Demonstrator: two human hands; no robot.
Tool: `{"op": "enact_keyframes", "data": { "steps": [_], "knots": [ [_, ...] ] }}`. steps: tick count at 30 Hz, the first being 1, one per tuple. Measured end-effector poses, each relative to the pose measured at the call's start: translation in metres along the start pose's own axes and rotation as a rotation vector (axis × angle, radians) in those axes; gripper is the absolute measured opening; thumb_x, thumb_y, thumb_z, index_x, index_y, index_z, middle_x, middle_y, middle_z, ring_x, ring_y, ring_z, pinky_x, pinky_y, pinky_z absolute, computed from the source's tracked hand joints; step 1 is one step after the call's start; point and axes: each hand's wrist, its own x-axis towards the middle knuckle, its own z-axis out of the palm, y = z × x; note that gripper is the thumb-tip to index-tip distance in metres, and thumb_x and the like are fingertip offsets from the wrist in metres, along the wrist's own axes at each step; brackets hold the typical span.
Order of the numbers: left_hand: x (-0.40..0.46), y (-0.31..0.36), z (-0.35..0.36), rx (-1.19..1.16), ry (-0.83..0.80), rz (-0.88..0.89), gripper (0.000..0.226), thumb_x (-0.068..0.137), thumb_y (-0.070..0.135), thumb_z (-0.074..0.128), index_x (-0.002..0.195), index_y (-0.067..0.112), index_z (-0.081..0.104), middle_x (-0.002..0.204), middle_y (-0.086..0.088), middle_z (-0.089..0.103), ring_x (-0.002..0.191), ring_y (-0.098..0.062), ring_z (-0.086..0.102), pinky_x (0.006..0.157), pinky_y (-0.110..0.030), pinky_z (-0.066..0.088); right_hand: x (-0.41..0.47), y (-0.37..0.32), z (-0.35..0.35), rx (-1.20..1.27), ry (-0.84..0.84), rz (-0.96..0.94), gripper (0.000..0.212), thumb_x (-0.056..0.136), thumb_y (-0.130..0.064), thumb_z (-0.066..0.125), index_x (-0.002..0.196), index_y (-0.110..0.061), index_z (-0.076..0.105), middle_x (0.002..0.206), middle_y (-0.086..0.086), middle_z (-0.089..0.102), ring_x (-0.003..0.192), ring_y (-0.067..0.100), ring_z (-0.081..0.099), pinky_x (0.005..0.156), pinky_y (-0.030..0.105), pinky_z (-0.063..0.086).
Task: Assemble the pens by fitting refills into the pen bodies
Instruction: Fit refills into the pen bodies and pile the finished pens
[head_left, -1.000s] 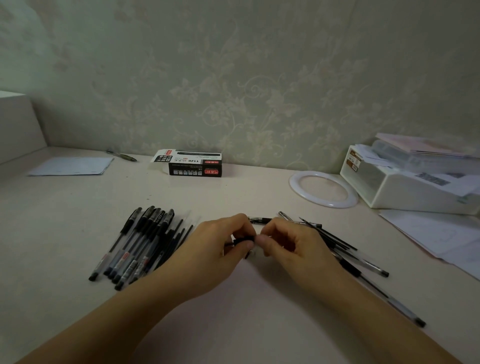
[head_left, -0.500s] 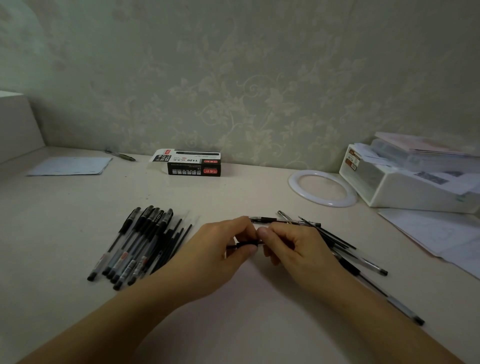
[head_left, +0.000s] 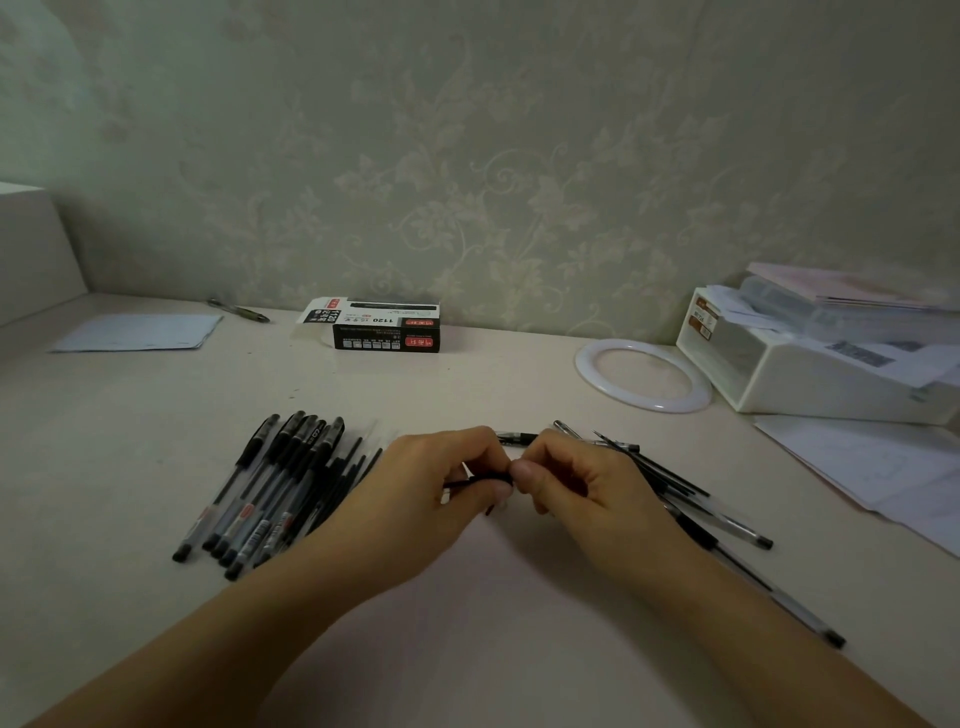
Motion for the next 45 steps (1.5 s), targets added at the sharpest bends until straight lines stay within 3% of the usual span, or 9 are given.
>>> {"op": "enact_keyframes", "data": {
  "steps": [3, 6, 9, 12, 20, 26, 29, 32, 45],
  "knots": [
    [0.000, 0.001, 0.001, 0.030, 0.103, -0.004, 0.012, 0.088, 0.018, 0.067, 0.085, 0.029, 0.063, 0.077, 0.025, 0.062, 0.071, -0.002, 0.058, 0.062, -0.004, 0.039, 0.000, -0.001, 0.005, -0.041, 0.072, -0.019, 0.029, 0.095, -0.043, 0.047, 0.094, -0.023, 0.068, 0.079, -0.013, 0.064, 0.077, 0.007, 0.060, 0.069, 0.020, 0.047],
    [0.002, -0.003, 0.000, 0.039, 0.298, -0.084, 0.012, 0.087, 0.016, 0.067, 0.083, 0.027, 0.062, 0.077, 0.026, 0.061, 0.069, 0.002, 0.056, 0.061, -0.001, 0.038, 0.003, 0.001, 0.010, -0.202, 0.136, -0.085, 0.033, 0.101, -0.031, 0.041, 0.116, -0.017, 0.067, 0.105, -0.010, 0.065, 0.099, 0.003, 0.058, 0.087, 0.018, 0.043],
    [0.004, -0.012, -0.003, 0.007, 0.394, -0.191, 0.012, 0.088, 0.019, 0.066, 0.083, 0.029, 0.061, 0.076, 0.018, 0.064, 0.066, 0.001, 0.057, 0.061, -0.002, 0.040, 0.004, 0.005, 0.012, -0.389, 0.049, -0.094, 0.032, 0.101, -0.026, 0.050, 0.131, -0.020, 0.061, 0.125, -0.006, 0.058, 0.116, 0.010, 0.052, 0.099, 0.023, 0.040],
    [0.004, -0.014, -0.001, 0.005, 0.378, -0.224, 0.012, 0.088, 0.021, 0.066, 0.083, 0.031, 0.061, 0.077, 0.017, 0.064, 0.064, 0.000, 0.057, 0.061, -0.005, 0.042, 0.002, 0.006, 0.015, -0.484, -0.051, -0.132, 0.035, 0.096, -0.037, 0.058, 0.130, -0.027, 0.062, 0.132, -0.010, 0.054, 0.123, 0.008, 0.046, 0.102, 0.020, 0.036],
    [0.002, -0.013, 0.003, 0.019, 0.297, -0.233, 0.009, 0.088, 0.022, 0.066, 0.085, 0.029, 0.061, 0.077, 0.017, 0.063, 0.068, 0.007, 0.055, 0.060, -0.002, 0.039, 0.005, 0.005, 0.012, -0.473, -0.127, -0.149, 0.020, 0.094, -0.027, 0.063, 0.109, -0.018, 0.074, 0.110, -0.003, 0.065, 0.106, 0.016, 0.055, 0.093, 0.027, 0.041],
    [0.001, -0.013, 0.001, 0.014, 0.189, -0.245, 0.010, 0.089, 0.022, 0.065, 0.084, 0.031, 0.062, 0.075, 0.017, 0.063, 0.071, 0.006, 0.056, 0.061, -0.002, 0.040, 0.005, 0.005, 0.009, -0.451, 0.020, -0.046, 0.021, 0.096, -0.036, 0.056, 0.094, -0.016, 0.062, 0.088, -0.007, 0.060, 0.084, 0.010, 0.051, 0.077, 0.031, 0.044],
    [0.001, -0.012, -0.001, 0.038, 0.123, -0.214, 0.012, 0.089, 0.024, 0.065, 0.084, 0.034, 0.062, 0.079, 0.017, 0.065, 0.077, 0.002, 0.058, 0.066, -0.003, 0.041, 0.005, 0.006, 0.005, -0.272, 0.143, -0.033, 0.013, 0.093, -0.030, 0.064, 0.088, -0.018, 0.065, 0.076, -0.010, 0.062, 0.071, 0.008, 0.055, 0.067, 0.025, 0.046],
    [0.000, -0.011, -0.001, 0.062, 0.068, -0.176, 0.010, 0.089, 0.026, 0.065, 0.085, 0.035, 0.062, 0.079, 0.017, 0.065, 0.080, 0.001, 0.058, 0.069, -0.005, 0.042, 0.005, 0.007, 0.004, -0.163, 0.153, -0.009, 0.004, 0.087, -0.025, 0.073, 0.088, -0.021, 0.072, 0.079, -0.012, 0.066, 0.076, 0.007, 0.061, 0.068, 0.017, 0.047],
    [0.000, -0.012, -0.001, 0.108, 0.018, -0.104, 0.009, 0.088, 0.025, 0.066, 0.086, 0.032, 0.061, 0.084, 0.018, 0.062, 0.079, 0.001, 0.056, 0.067, -0.008, 0.042, 0.001, 0.006, 0.004, 0.071, 0.128, 0.063, 0.008, 0.083, -0.018, 0.076, 0.088, -0.024, 0.075, 0.085, -0.011, 0.070, 0.084, 0.005, 0.067, 0.076, 0.017, 0.052]
  ]
}}
